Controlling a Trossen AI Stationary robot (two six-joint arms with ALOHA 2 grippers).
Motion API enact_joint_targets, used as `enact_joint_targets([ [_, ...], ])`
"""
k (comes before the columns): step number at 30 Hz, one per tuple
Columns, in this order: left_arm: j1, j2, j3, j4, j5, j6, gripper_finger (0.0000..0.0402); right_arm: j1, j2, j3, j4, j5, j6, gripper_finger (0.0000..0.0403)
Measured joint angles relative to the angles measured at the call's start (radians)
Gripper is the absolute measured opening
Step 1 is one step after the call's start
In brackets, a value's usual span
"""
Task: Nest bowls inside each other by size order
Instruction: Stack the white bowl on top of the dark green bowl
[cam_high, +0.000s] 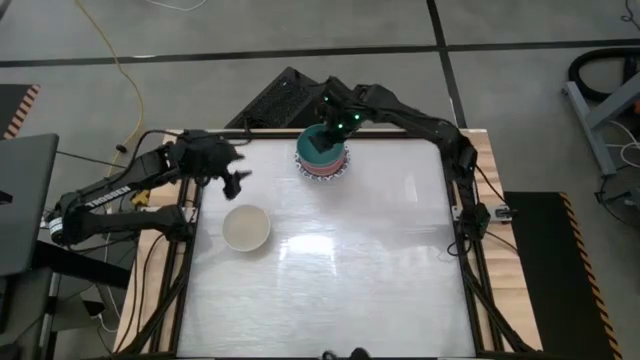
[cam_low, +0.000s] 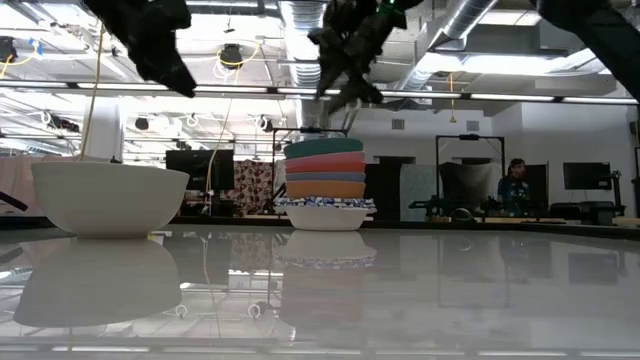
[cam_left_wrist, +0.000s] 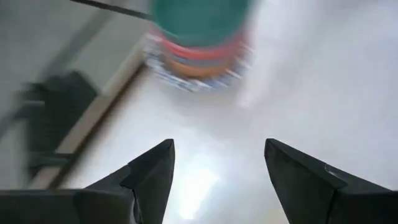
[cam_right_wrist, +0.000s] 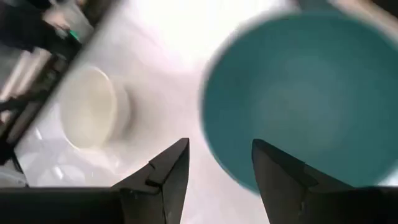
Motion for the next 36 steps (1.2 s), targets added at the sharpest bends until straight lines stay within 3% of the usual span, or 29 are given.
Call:
enact_joint_targets([
  [4, -0.001, 0.000, 0.000, -0.087, 0.171, -0.037, 0.0239, 0.046, -0.031, 0.002, 0.032, 0.005, -0.004, 0.0195],
  [7, -0.001, 0.000, 0.000, -0.169, 0.175, -0.088, 0.0239, 0.076, -0.044, 0.001, 0.039, 0.011, -0.005, 0.0195],
  [14, -0.015, 0.000, -0.069, -0.230, 0.080, -0.205, 0.0239, 0.115, -0.072, 0.002, 0.071, 0.005, 0.037, 0.0195],
  [24, -0.086, 0.000, -0.189, -0.214, 0.063, -0.350, 0.0239, 0.134, -0.087, 0.001, 0.069, 0.000, 0.039, 0.0195],
  [31, -0.166, 0.000, -0.231, -0.210, -0.146, -0.456, 0.0239, 0.135, -0.086, 0.001, 0.069, -0.001, 0.039, 0.0195],
  [36, -0.204, 0.000, -0.233, -0.206, -0.172, -0.521, 0.0239, 0.136, -0.086, 0.001, 0.069, 0.000, 0.038, 0.0195],
])
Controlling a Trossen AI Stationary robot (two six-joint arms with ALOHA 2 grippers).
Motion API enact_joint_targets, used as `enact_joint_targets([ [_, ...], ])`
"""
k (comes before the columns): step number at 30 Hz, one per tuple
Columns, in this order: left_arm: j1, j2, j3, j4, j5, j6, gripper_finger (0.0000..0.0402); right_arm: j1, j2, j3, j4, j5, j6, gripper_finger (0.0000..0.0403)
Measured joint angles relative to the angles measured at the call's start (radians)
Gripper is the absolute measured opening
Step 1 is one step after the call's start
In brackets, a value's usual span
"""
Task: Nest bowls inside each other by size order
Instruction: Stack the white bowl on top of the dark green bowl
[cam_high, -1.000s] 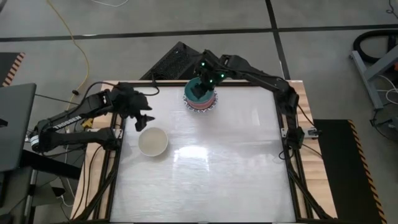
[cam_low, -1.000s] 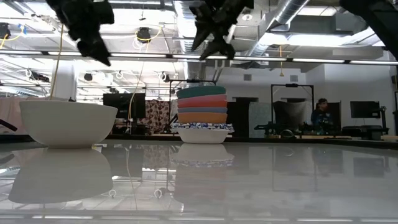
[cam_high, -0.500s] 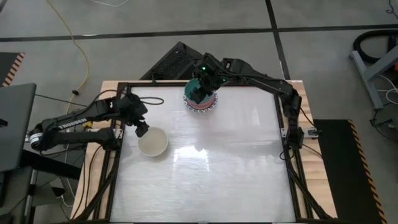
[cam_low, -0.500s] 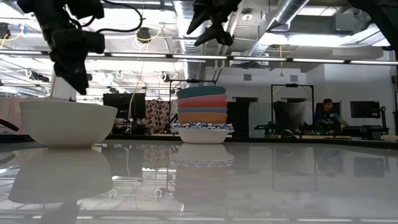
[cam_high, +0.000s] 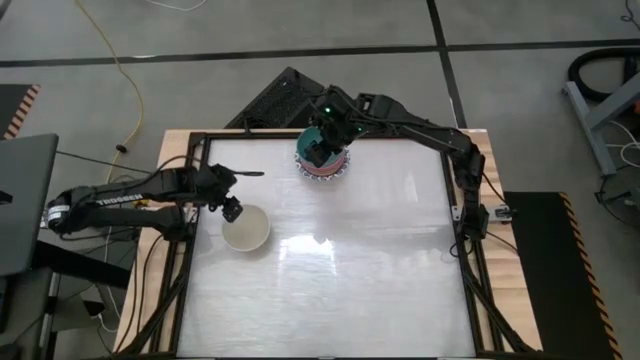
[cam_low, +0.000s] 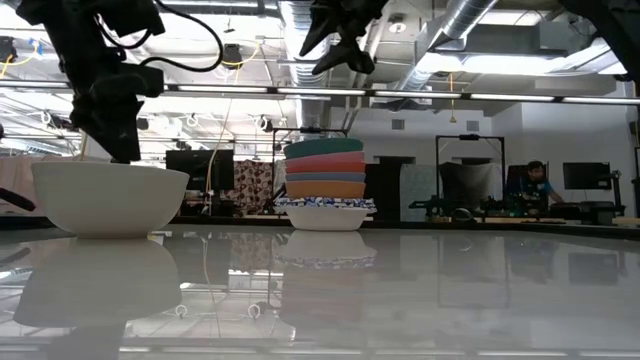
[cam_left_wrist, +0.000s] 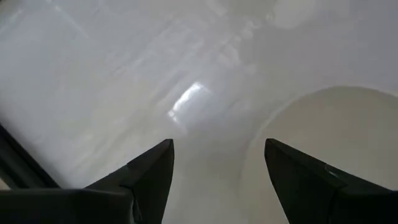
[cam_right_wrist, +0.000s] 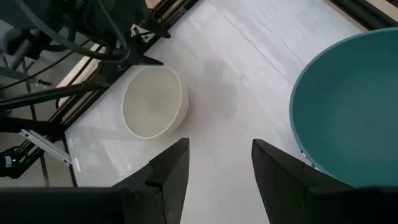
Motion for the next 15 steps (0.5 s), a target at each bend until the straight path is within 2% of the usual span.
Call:
enact_joint_targets([
  [9, -0.085, 0.015, 0.000, -0.003, 0.032, -0.060, 0.0239, 0.001, 0.000, 0.000, 0.000, 0.001, -0.004, 0.0195],
  [15, -0.140, 0.094, -0.013, 0.002, 0.015, -0.073, 0.0239, 0.010, 0.000, 0.000, 0.000, 0.001, -0.004, 0.0195],
])
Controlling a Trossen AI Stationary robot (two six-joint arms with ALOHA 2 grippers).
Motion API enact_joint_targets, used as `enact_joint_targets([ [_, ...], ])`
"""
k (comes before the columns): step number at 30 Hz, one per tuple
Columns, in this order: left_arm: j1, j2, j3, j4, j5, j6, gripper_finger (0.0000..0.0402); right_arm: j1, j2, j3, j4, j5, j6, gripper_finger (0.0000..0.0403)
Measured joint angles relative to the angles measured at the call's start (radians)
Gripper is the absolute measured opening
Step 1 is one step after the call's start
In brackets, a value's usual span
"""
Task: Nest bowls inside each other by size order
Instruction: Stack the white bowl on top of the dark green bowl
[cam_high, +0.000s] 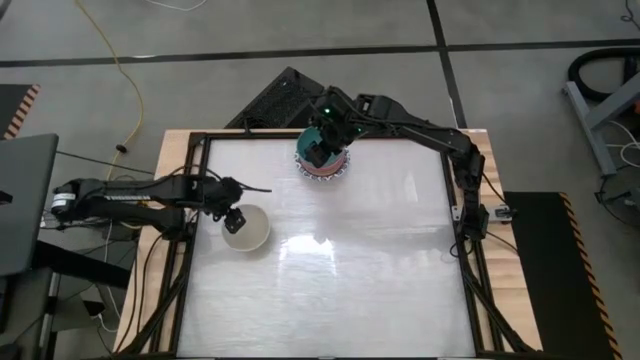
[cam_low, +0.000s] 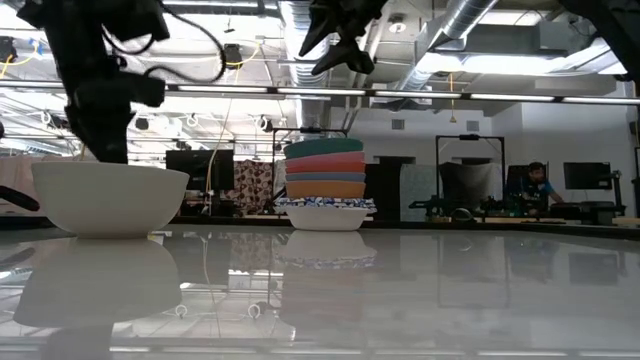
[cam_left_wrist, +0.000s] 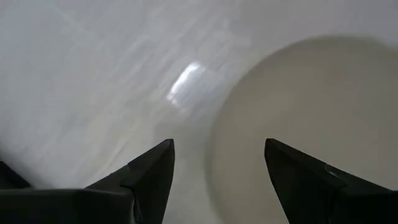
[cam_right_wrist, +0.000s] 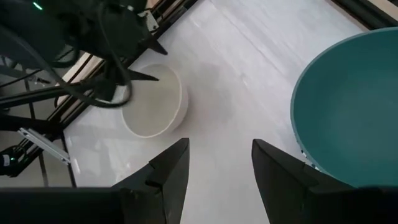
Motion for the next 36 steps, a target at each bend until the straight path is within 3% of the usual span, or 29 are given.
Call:
enact_joint_targets([
  [4, -0.008, 0.062, -0.042, 0.002, -0.043, -0.067, 0.0239, 0.008, 0.000, 0.000, 0.000, 0.000, 0.000, 0.0195],
  [7, -0.008, 0.099, -0.058, 0.007, -0.020, -0.096, 0.0226, 0.013, 0.000, 0.000, 0.000, 0.000, -0.011, 0.0195],
  [11, -0.008, 0.125, -0.070, 0.029, 0.033, -0.108, 0.0161, 0.021, 0.000, 0.000, -0.001, 0.000, -0.024, 0.0195],
  [16, -0.008, 0.134, -0.071, 0.045, 0.035, -0.130, 0.0032, 0.029, 0.001, 0.000, -0.004, 0.000, -0.019, 0.0195],
  [21, -0.008, 0.127, -0.070, 0.168, -0.016, -0.208, 0.0004, 0.041, -0.029, 0.000, -0.009, 0.054, 0.017, 0.0195],
  [25, -0.006, 0.108, -0.019, 0.324, -0.144, -0.224, 0.0001, 0.049, -0.086, 0.000, -0.018, 0.175, 0.009, 0.0195],
  [29, -0.001, 0.101, 0.085, 0.381, -0.355, -0.170, 0.0000, 0.049, -0.146, 0.000, -0.037, 0.336, -0.015, 0.0195],
  [33, -0.001, 0.100, 0.201, 0.481, -0.581, -0.038, 0.0000, 0.073, -0.198, 0.000, -0.022, 0.505, -0.040, 0.0195],
  [36, -0.001, 0.105, 0.265, 0.625, -0.704, 0.148, 0.0000, 0.107, -0.212, 0.001, 0.018, 0.606, -0.127, 0.0195],
])
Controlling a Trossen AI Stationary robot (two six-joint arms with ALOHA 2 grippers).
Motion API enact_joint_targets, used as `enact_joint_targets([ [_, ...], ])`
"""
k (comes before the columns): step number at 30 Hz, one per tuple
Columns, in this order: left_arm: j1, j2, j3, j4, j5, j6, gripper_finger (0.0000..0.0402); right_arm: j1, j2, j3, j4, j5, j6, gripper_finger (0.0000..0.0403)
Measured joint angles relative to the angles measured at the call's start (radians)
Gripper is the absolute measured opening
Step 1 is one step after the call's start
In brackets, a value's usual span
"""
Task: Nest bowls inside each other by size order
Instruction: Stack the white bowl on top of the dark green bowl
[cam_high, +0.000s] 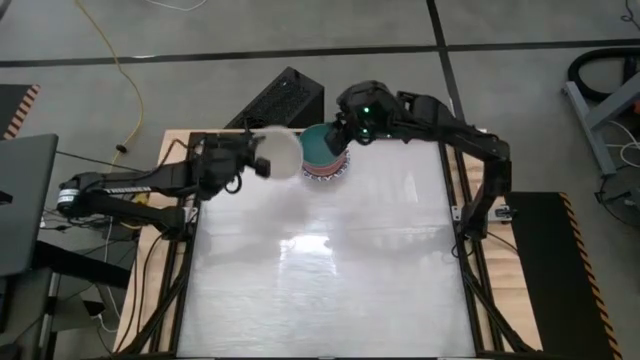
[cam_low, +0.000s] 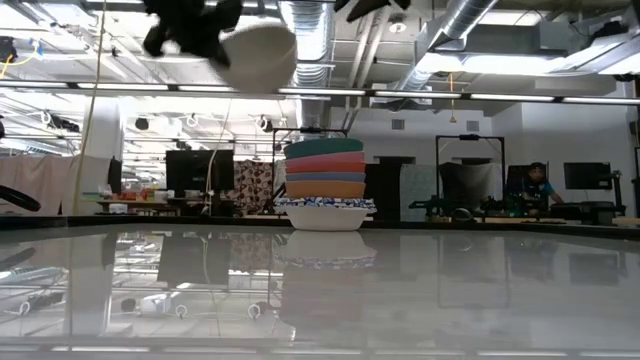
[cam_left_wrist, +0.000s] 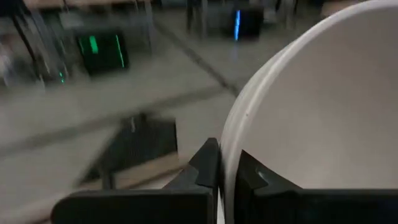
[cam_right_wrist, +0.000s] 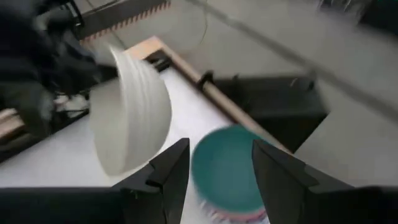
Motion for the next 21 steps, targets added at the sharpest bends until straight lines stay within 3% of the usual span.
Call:
enact_joint_targets([
  [4, 0.001, 0.023, 0.062, 0.275, -0.102, 0.316, 0.0000, 0.059, 0.000, -0.001, 0.116, 0.121, -0.147, 0.0195],
  [9, 0.023, 0.079, 0.098, 0.638, -0.118, 0.698, 0.0000, 0.129, 0.017, -0.001, 0.273, 0.283, -0.321, 0.0195],
  [15, 0.074, 0.158, 0.143, 0.753, -0.112, 0.861, 0.0000, 0.182, 0.038, -0.001, 0.408, 0.469, -0.488, 0.0195],
  [21, 0.117, 0.220, 0.183, 0.770, -0.064, 0.864, 0.0000, 0.176, 0.067, -0.002, 0.428, 0.498, -0.473, 0.0195],
])
